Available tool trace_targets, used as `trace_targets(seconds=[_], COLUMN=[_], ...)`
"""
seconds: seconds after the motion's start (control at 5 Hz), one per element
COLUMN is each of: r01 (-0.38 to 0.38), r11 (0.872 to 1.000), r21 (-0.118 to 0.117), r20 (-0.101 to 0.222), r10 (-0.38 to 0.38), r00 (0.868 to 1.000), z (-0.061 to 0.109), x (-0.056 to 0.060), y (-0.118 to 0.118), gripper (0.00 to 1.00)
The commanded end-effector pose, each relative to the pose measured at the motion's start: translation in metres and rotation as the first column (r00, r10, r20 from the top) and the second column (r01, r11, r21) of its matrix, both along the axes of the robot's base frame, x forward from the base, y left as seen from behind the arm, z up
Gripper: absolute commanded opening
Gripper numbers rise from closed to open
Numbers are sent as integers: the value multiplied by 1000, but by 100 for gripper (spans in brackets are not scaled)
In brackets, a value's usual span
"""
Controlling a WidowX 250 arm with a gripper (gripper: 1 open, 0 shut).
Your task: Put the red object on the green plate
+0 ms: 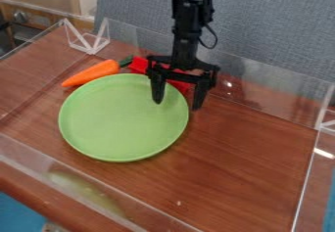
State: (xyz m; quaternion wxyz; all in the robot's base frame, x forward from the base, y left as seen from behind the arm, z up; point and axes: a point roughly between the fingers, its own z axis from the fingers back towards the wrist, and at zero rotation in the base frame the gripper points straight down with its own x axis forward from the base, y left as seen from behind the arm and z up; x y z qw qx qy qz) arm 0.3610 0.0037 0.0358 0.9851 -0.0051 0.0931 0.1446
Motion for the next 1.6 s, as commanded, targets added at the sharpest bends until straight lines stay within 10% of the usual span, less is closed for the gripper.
trace_targets(seconds=[0.0, 0.4, 0.8, 1.0, 1.4], r01=[-7, -80, -88, -63, -35], r11=[1000, 996, 993, 994, 992], r21=[5, -44, -75, -90, -122], r20=[62, 93, 73, 60, 45], r10=[7, 83, 93, 68, 41], r00=[998, 992, 993, 996, 998], z=[13, 40, 15, 6, 0], x=[9, -14, -26, -31, -35], y=[-13, 2, 9, 3, -13], gripper=[0, 0, 0, 100, 100])
